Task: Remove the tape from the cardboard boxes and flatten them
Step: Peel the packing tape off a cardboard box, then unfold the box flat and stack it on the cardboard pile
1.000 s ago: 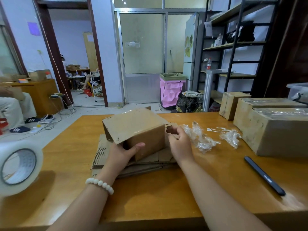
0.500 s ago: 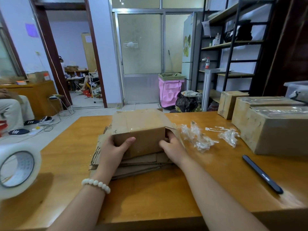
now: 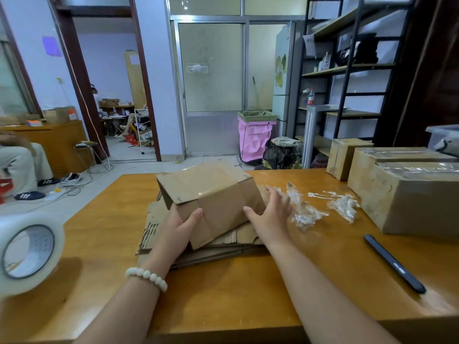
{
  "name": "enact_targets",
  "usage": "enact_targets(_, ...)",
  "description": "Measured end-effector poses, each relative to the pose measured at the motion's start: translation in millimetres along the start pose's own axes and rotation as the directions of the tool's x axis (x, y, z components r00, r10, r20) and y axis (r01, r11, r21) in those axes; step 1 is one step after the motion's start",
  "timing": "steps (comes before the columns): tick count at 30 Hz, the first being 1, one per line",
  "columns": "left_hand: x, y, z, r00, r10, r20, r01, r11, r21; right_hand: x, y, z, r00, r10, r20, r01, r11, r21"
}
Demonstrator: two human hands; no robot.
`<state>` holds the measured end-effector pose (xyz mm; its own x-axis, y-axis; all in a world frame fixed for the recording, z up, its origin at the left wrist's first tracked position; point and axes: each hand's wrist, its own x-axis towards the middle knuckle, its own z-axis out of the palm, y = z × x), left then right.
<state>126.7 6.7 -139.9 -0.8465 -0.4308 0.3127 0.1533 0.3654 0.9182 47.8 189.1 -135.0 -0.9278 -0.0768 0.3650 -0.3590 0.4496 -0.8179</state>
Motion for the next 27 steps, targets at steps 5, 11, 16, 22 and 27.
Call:
enact_targets(5, 2.1, 11.6, 7.1, 0.924, -0.200, 0.326, 0.362, 0.736, -0.573, -13.0, -8.4, 6.2, 0.847, -0.311, 0.432, 0.404, 0.904, -0.139)
enact_targets(11, 11.4, 8.9, 4.7, 0.945, -0.282, 0.164, 0.321, 0.723, -0.612, -15.8, -15.3, 11.9, 0.781, -0.174, 0.600, 0.496, 0.757, -0.426)
enact_targets(16, 24.1, -11.4, -25.8, 0.835, -0.253, -0.489, 0.147, 0.958, -0.245, -19.8, -21.7, 1.6, 0.789, -0.224, 0.572, 0.451, 0.844, -0.292)
enact_targets(22, 19.7, -13.4, -26.8, 0.881, -0.125, -0.456, 0.151, 0.988, 0.023, -9.7, -10.3, -3.9, 0.923, -0.126, 0.363, 0.227, 0.941, -0.252)
enact_targets(27, 16.4, -14.3, -28.8, 0.922, -0.127, -0.365, 0.227, 0.943, 0.245, -6.6, -5.8, -9.3, 0.950, -0.001, 0.313, 0.088, 0.960, -0.265)
